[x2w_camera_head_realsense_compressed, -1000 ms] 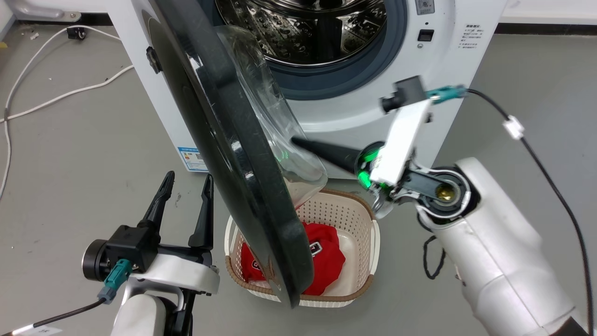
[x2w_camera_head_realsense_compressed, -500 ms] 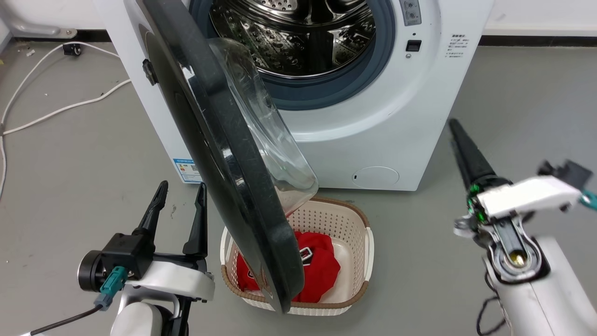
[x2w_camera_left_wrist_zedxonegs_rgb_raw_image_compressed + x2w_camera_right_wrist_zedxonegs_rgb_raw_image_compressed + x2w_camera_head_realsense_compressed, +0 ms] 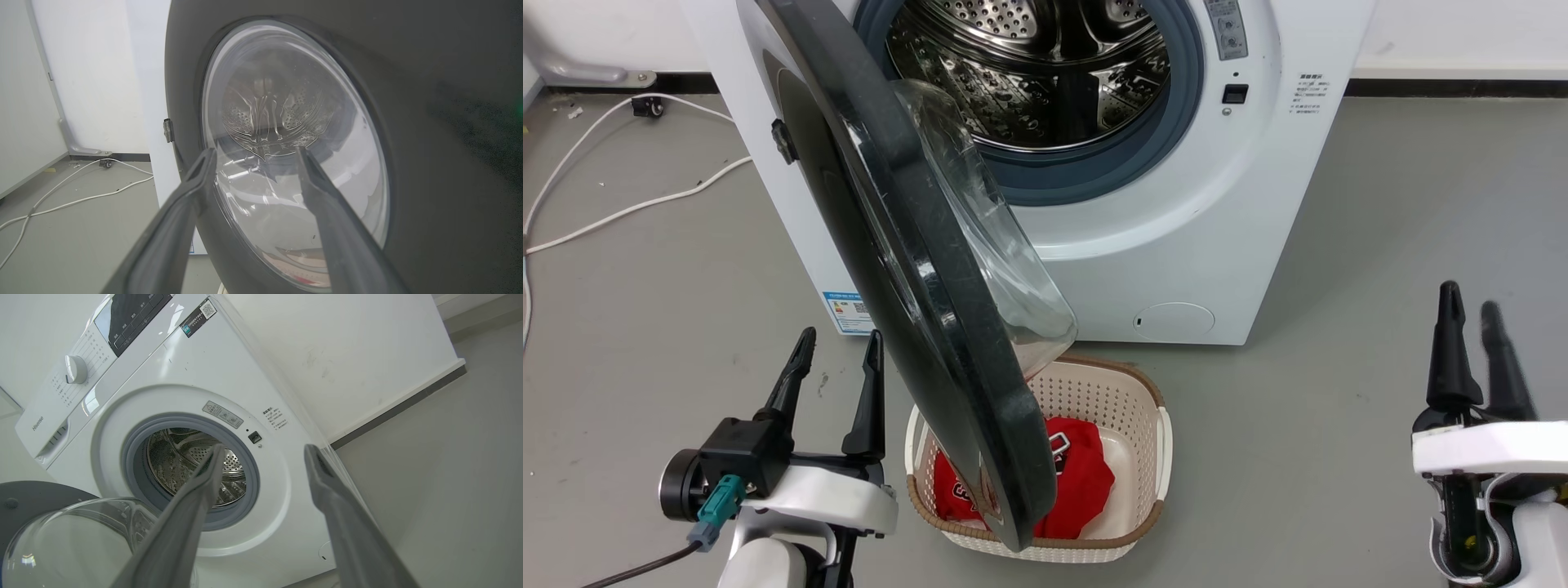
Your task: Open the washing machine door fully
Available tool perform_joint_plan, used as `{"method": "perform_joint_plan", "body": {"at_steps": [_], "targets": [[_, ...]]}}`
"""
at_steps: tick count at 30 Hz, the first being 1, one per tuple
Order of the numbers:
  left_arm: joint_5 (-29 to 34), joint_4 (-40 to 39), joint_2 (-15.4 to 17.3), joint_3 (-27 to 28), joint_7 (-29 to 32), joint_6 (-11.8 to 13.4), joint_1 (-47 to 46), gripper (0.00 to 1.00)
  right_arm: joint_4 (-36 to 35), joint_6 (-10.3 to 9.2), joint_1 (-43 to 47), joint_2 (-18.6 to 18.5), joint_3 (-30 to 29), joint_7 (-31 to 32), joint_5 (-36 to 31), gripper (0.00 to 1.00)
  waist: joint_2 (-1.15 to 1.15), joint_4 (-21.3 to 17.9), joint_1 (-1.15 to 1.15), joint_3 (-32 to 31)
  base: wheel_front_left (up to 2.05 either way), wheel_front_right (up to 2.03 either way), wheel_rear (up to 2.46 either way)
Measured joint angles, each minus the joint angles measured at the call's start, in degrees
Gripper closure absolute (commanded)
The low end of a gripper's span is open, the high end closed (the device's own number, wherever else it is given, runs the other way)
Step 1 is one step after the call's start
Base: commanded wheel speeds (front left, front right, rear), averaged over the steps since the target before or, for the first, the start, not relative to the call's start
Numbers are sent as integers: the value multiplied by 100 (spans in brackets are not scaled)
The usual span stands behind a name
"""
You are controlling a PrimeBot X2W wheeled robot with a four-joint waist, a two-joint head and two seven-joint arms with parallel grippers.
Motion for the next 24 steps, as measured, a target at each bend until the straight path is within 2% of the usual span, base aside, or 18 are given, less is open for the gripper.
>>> {"method": "perform_joint_plan", "body": {"at_steps": [3, 5, 10, 16, 24], "targets": [[10, -8, -7, 13, 0, 0, 2, 0, -556, 1, 127, 89, -296, -11, -1798, 0, 0, -16, 0, 4, 0, 0, 0], [18, -5, -10, -2, 0, 0, 2, 0, -953, 1, 205, 168, -413, -14, -2675, 0, 0, -11, 0, 7, 0, 0, 0], [18, -5, -5, -19, 0, 0, 2, 0, -1725, 1, 497, 278, -367, 48, -3855, 0, 0, 1, 0, 7, 0, 0, 0], [35, -12, 7, -12, 0, 0, 2, 0, -2150, 1, 893, 282, -70, 242, -4078, 0, 0, -11, 0, -4, 0, 0, 0], [42, -73, 19, 55, 0, 0, 2, 0, -1702, 1, 1179, 285, 102, 322, -3834, 0, 0, -53, 1, 11, 0, 0, 0]]}}
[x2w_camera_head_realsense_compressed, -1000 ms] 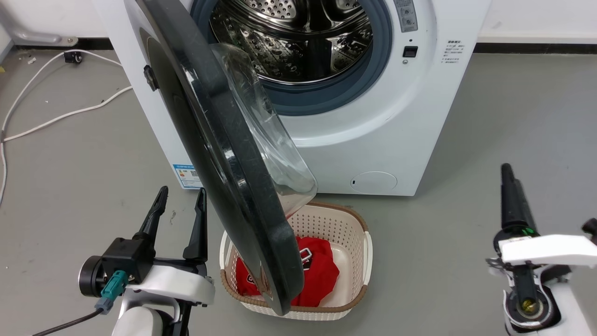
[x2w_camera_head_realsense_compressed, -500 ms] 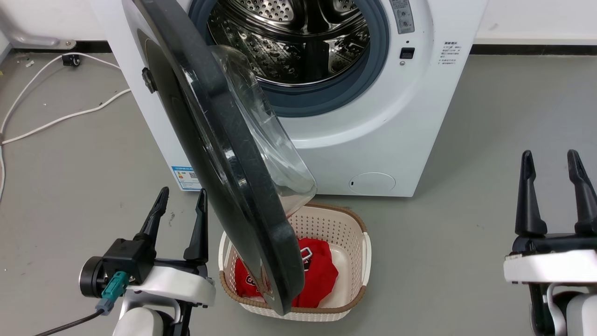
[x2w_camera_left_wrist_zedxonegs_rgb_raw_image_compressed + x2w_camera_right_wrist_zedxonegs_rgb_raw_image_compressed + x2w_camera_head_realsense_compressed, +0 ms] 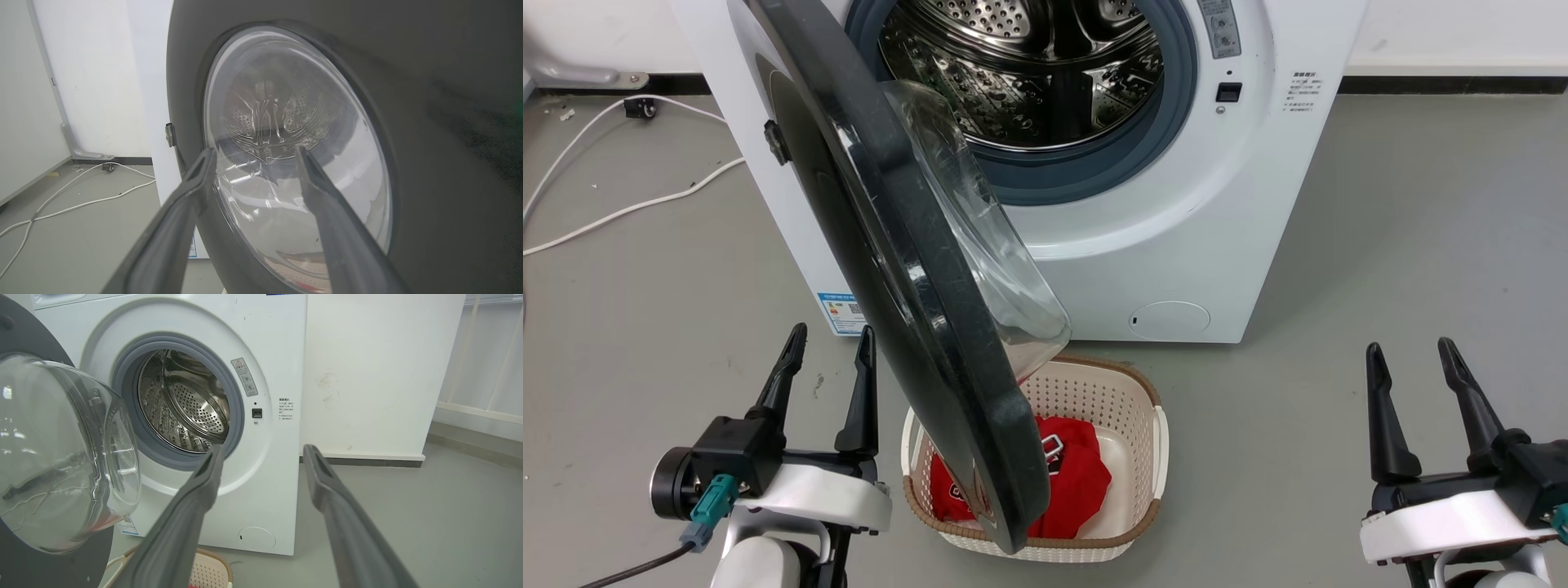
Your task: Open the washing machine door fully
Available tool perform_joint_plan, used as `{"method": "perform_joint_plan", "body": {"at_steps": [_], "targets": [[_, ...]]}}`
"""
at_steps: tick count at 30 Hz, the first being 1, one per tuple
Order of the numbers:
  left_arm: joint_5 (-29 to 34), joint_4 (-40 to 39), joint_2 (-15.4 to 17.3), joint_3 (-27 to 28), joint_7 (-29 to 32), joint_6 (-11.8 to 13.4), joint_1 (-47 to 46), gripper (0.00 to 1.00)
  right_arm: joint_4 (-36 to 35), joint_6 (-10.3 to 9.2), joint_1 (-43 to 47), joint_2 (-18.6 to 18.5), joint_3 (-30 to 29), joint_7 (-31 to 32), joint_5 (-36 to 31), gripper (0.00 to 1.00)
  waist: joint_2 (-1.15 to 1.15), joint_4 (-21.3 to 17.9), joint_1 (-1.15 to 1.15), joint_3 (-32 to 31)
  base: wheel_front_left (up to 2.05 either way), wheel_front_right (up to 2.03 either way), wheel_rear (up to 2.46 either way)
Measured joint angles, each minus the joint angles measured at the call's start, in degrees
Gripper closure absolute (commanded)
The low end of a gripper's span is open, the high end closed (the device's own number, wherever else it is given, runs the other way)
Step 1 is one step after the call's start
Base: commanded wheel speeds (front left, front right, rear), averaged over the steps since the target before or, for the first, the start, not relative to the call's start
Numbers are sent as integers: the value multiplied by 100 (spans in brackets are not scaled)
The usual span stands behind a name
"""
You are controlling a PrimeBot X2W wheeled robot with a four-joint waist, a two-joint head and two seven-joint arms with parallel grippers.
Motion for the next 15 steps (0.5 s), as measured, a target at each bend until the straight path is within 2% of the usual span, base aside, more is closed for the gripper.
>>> {"method": "perform_joint_plan", "body": {"at_steps": [8, 9, 10, 11, 12, 15], "targets": [[32, -24, 7, 15, 0, 0, 1, 0, 283, 0, -56, 0, -13, -130, 49, 0, 0, -35, 0, -5, 0, 0, 0], [15, -22, 7, 12, 0, 0, 2, 8, 300, 0, -57, 0, -10, -136, 49, 0, 0, -39, 0, -7, 0, 0, 0], [-1, -22, 8, 10, 0, 0, 3, 56, 319, 0, -59, 0, -10, -136, 53, 0, 0, -42, 0, -6, 0, 0, 0], [-1, -23, 9, 9, 0, 0, 3, 84, 328, 0, -63, 0, -7, -138, 58, 0, 0, -45, 0, -3, 0, 0, 0], [-2, -23, 12, 5, 0, 0, 4, 100, 339, 0, -74, 0, -4, -142, 58, 0, 0, -49, 0, -1, 0, 0, 0], [-8, -58, 12, 9, 0, 0, 4, 100, 371, 0, -126, 0, 7, -152, 57, 0, 0, -54, 0, 9, 0, 0, 0]]}}
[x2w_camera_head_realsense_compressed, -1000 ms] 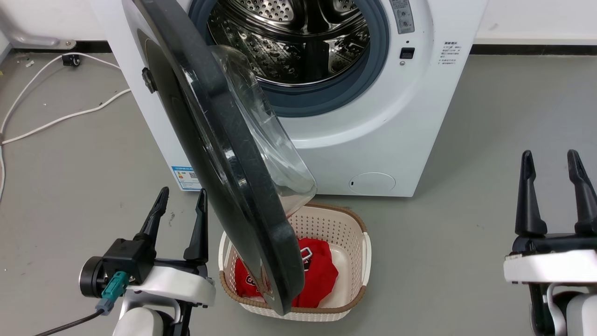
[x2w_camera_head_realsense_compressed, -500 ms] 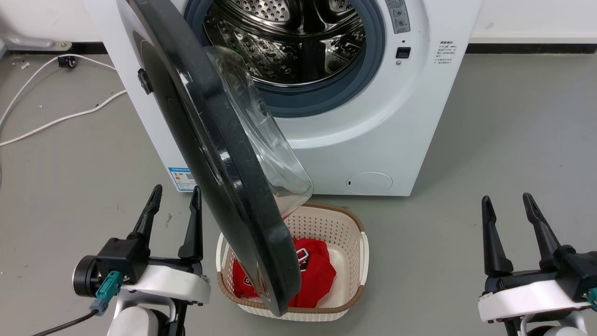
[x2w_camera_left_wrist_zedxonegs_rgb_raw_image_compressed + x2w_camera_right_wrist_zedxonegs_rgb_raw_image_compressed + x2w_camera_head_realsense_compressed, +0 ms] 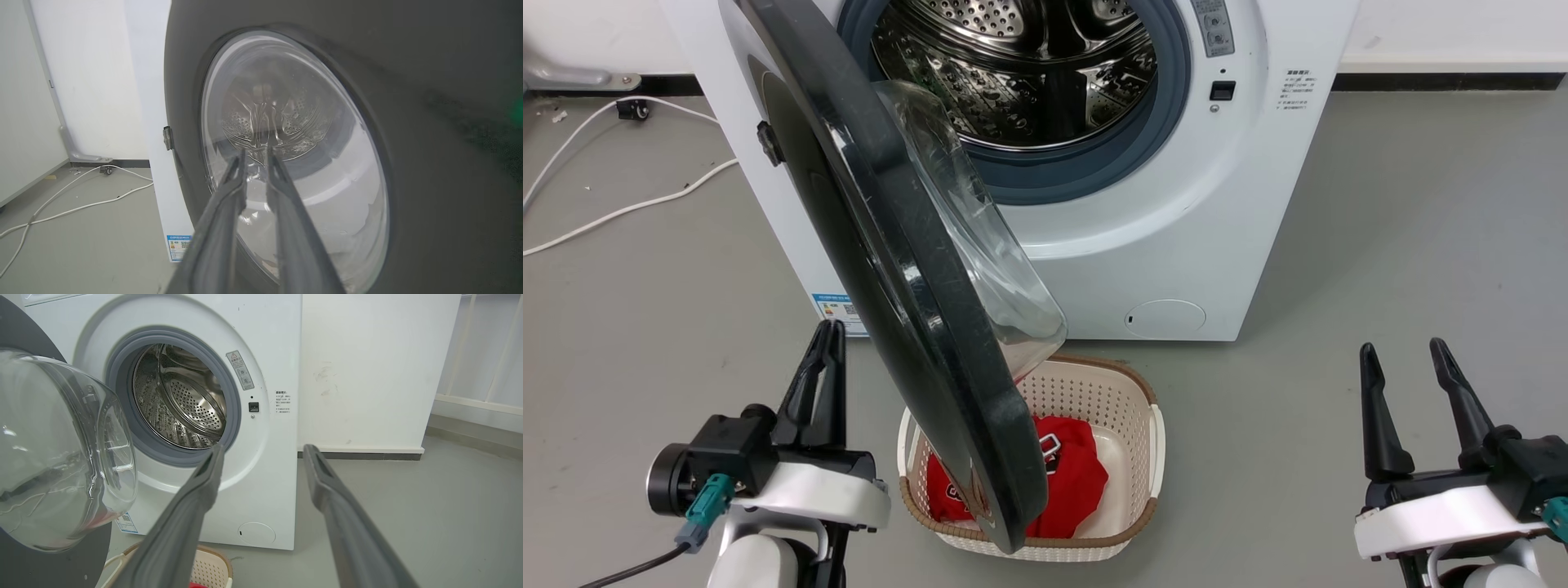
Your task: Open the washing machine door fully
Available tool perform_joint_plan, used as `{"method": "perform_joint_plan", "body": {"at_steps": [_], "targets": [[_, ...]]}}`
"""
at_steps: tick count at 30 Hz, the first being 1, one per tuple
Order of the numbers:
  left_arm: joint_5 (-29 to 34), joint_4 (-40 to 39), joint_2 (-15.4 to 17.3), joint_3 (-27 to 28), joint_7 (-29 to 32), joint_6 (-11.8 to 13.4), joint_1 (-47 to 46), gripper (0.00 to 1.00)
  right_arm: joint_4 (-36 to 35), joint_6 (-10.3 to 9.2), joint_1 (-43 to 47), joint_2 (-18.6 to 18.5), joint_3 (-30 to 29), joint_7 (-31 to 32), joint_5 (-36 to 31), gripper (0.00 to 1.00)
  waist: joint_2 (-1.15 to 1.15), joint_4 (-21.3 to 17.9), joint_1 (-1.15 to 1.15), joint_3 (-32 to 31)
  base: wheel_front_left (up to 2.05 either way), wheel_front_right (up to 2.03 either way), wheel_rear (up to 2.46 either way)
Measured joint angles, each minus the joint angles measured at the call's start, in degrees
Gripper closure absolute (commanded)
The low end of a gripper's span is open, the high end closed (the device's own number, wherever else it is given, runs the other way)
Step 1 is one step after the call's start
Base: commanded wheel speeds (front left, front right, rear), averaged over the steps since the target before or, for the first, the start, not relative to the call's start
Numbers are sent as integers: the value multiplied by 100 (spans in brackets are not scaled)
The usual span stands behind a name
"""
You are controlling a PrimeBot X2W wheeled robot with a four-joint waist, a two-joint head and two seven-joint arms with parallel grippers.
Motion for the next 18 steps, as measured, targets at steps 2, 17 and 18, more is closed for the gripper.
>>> {"method": "perform_joint_plan", "body": {"at_steps": [2, 17, 18], "targets": [[0, -97, -3, 18, 0, 0, -1, 100, 20, 0, -14, 0, 1, -8, -1, 0, 0, 0, 0, 4, 0, 0, 0], [255, -2292, -65, 432, -1, 0, -252, 100, 148, 0, -19, 0, -10, -32, 68, 0, 0, 25, 0, -19, 0, 0, 0], [278, -2469, -66, 426, -1, 0, -296, 100, 155, 0, -20, 0, -7, -33, 75, 0, 0, 27, 0, -17, 0, 0, 0]]}}
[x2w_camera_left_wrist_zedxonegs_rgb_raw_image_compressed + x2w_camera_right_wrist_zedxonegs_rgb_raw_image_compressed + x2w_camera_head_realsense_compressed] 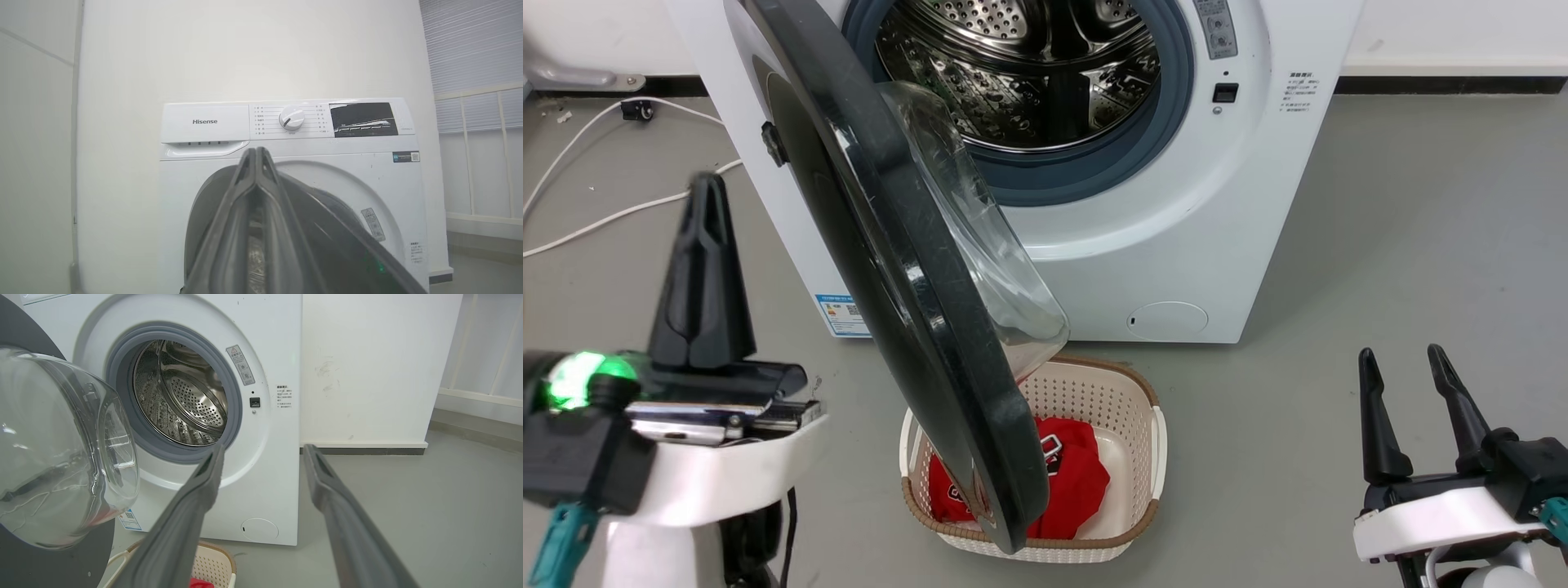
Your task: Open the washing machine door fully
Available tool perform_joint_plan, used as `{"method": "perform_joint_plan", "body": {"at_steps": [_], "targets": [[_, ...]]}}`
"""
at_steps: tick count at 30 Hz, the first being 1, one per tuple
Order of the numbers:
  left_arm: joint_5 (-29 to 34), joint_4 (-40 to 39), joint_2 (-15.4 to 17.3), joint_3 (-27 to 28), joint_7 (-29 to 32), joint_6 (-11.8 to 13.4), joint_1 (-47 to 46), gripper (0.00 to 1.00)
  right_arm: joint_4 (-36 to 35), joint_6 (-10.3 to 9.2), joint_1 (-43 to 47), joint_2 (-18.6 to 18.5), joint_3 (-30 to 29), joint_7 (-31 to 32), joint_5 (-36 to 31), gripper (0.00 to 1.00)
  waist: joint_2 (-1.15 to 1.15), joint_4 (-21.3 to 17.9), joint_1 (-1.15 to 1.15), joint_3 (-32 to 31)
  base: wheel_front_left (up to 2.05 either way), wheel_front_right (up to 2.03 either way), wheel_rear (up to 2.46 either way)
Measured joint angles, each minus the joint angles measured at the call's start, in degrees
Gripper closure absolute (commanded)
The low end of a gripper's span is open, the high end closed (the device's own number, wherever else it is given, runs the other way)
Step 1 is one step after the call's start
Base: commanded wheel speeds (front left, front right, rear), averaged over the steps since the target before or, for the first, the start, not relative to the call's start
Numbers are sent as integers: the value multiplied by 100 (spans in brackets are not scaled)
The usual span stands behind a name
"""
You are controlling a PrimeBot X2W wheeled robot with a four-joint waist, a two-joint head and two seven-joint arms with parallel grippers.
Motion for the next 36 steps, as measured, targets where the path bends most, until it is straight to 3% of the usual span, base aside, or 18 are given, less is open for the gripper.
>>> {"method": "perform_joint_plan", "body": {"at_steps": [8, 16, 27, 36], "targets": [[134, -1367, -2, -236, -1, 0, -348, 100, 67, 0, -34, 0, 9, -9, 16, 0, 0, -17, 0, -27, 0, 0, 0], [74, -1874, 247, -1371, -1, 0, -253, 100, 116, 0, -34, 0, 16, -10, 38, 0, 0, -46, 0, -52, 0, 0, 0], [-341, -635, 836, -3299, 0, 0, 645, 100, 180, 0, -36, 1, 10, -2, 78, 0, 0, 9, 0, -5, 0, 0, 0], [-524, 477, 1014, -3767, 287, 1, 1184, 100, 247, 0, -50, 1, 27, 0, 164, 0, 0, 71, 0, 71, 0, 0, 0]]}}
